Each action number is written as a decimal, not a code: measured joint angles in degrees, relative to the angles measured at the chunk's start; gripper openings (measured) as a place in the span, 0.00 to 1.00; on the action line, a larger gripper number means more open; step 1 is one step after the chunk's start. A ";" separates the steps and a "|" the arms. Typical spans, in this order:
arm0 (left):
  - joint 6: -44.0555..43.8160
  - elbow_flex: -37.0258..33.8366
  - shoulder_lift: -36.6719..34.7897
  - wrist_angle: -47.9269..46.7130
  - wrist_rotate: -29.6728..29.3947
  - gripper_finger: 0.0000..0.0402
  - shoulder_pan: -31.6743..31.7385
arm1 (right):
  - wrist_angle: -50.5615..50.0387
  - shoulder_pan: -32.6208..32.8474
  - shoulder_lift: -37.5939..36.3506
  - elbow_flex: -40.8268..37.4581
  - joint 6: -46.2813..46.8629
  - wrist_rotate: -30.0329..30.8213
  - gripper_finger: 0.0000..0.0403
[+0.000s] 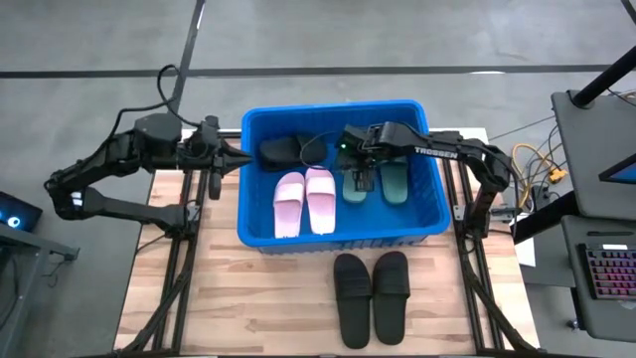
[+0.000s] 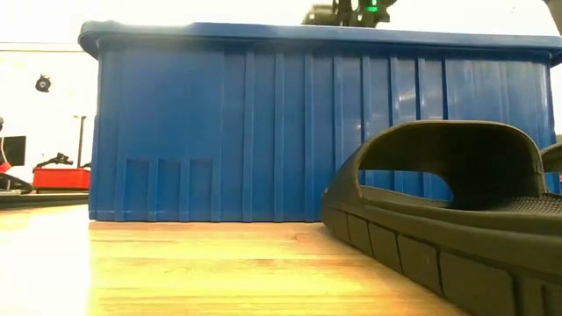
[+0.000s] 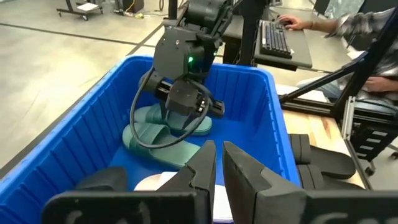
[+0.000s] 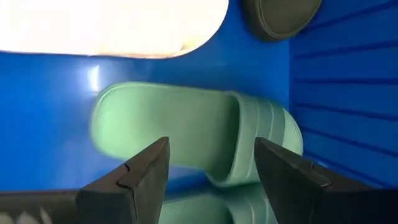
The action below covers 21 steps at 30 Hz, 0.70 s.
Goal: Pick and place slides into bin
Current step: Put the green slide into the blue container
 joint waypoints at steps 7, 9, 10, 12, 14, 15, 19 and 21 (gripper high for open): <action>-1.67 -2.17 0.08 0.94 -1.87 0.03 -0.04 | 6.32 -2.93 1.29 -5.88 -0.24 0.21 0.56; -3.00 -2.81 0.04 0.92 -3.83 0.03 -0.04 | 8.13 -3.84 1.83 -7.78 -0.13 0.22 0.56; -3.46 -2.99 -0.01 0.96 -4.84 0.03 -0.04 | 9.51 -4.19 2.06 -8.63 0.10 0.22 0.56; -4.07 -3.33 -0.22 1.02 -5.89 0.03 -0.04 | 11.60 -4.81 2.35 -9.78 0.23 0.51 0.56; -4.24 -3.34 -0.27 1.16 -6.06 0.03 -0.02 | 13.52 -5.06 2.72 -10.49 0.54 3.25 0.56; -4.24 -3.34 -0.26 1.20 -6.06 0.03 -0.02 | 14.58 -5.06 2.92 -10.77 0.72 5.40 0.56; -4.35 -3.34 -0.25 1.15 -6.05 0.03 -0.02 | 18.41 -5.23 3.03 -12.05 -3.10 7.32 0.56; -4.39 -3.34 -0.29 1.18 -6.05 0.03 -0.02 | 19.66 -5.23 3.03 -12.89 -6.07 7.63 0.56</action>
